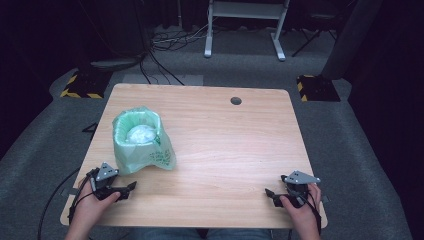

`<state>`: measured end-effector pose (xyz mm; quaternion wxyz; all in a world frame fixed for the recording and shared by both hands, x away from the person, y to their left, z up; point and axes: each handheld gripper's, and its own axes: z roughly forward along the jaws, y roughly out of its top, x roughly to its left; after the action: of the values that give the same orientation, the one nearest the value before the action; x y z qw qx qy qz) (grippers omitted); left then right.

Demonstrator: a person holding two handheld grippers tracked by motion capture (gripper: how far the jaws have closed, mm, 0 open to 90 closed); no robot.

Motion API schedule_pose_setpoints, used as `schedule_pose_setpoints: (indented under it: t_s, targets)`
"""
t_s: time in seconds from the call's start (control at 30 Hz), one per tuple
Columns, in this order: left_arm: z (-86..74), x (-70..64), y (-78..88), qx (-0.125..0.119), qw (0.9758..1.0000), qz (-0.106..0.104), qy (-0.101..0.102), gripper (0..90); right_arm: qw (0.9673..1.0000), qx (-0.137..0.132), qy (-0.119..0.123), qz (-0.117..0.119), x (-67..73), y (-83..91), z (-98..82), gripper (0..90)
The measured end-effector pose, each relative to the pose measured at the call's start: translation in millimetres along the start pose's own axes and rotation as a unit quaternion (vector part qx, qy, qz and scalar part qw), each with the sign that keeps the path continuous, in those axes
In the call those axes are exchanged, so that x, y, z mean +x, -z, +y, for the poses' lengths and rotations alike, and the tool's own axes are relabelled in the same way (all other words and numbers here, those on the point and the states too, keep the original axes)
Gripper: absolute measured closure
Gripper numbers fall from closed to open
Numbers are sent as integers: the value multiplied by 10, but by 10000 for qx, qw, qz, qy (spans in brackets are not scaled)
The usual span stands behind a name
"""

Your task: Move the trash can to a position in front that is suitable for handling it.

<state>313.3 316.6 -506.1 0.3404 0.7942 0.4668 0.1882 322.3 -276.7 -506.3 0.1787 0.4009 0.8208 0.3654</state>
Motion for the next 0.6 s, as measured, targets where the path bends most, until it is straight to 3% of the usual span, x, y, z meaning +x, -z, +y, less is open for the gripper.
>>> schedule_pose_setpoints:
  t_s: [0.4,0.5,0.6]
  targets:
    - [-14,5,18,-35,10000,-15,9,192,10000,-3,3,1,0,-1,1,166]
    - [3,15,66,-76,9999,-11,83,211,10000,-4,3,2,-1,-1,1,166]
    - [67,18,189,-263,9996,58,88,219,10000,-5,1,1,0,-1,1,166]
